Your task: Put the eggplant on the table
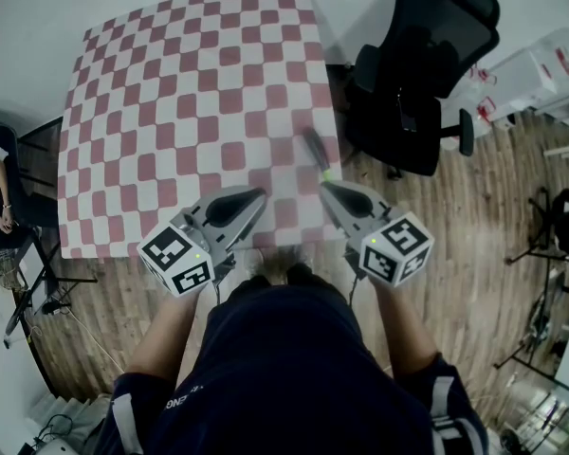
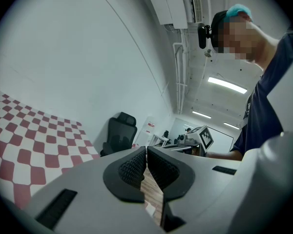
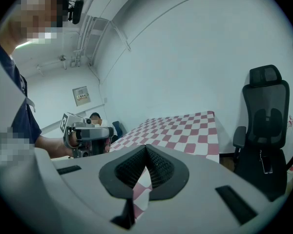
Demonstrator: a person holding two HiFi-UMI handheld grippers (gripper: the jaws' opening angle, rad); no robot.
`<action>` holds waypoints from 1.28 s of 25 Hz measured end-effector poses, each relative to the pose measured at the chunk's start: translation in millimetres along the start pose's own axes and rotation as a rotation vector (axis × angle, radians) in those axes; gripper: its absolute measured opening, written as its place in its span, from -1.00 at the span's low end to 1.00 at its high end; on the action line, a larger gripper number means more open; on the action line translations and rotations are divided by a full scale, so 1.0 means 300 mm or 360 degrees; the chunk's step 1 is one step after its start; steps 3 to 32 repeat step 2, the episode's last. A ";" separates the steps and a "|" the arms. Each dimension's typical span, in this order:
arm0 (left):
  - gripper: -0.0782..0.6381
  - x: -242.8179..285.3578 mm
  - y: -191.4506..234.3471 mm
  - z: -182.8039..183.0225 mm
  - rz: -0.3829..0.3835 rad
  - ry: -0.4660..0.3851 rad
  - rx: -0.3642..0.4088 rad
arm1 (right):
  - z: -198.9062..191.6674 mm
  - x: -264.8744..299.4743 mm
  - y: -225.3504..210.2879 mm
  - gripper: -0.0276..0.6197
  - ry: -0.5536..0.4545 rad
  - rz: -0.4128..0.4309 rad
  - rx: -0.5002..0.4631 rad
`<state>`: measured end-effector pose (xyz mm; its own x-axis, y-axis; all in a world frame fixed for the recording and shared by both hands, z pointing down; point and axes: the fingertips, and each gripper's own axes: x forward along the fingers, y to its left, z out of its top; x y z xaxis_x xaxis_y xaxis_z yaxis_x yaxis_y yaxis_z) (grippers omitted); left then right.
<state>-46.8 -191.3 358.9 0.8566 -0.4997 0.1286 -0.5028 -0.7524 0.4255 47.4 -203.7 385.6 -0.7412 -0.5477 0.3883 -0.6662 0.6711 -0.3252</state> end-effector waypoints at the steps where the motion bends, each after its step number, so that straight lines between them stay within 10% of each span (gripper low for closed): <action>1: -0.69 0.001 0.002 -0.001 -0.0001 0.0001 -0.0001 | -0.002 0.002 -0.001 -0.86 0.0003 0.0000 0.0000; 32: -0.69 0.002 0.003 -0.002 -0.0001 0.0002 -0.0002 | -0.004 0.005 -0.002 -0.86 0.0006 0.0001 0.0001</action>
